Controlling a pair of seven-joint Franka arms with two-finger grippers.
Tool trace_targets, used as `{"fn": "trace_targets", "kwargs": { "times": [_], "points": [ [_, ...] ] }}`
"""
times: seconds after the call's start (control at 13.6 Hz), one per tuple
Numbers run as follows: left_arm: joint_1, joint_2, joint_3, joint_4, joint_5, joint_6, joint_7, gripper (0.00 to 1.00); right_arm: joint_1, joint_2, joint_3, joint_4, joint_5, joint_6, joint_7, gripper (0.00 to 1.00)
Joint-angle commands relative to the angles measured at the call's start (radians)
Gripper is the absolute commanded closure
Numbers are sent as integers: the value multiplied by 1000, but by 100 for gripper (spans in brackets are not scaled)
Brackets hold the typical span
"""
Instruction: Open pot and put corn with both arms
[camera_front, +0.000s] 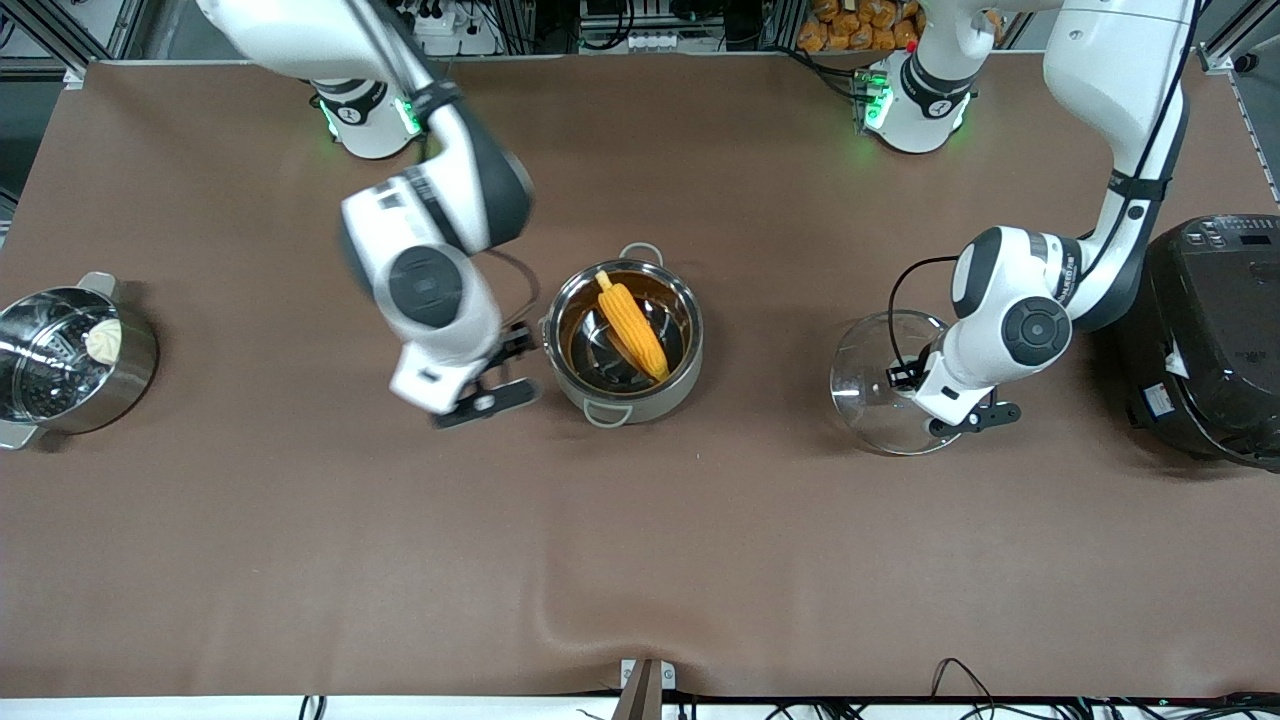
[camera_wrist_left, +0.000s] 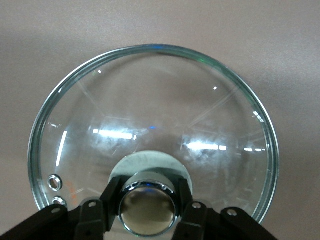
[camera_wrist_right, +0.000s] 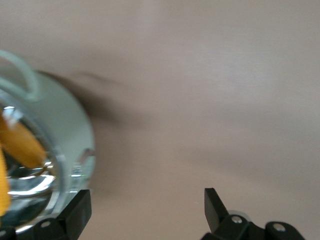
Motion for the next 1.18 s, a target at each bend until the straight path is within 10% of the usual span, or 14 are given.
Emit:
{"fn": "trace_targets", "kwargs": {
  "times": [0.0, 1.11],
  "points": [
    [2, -34, -4, -46, 14, 61, 9, 100, -127, -116, 21, -67, 0, -33, -68, 0],
    [2, -29, -5, -95, 5, 162, -3, 100, -457, -534, 12, -199, 19, -179, -160, 0]
  ]
}}
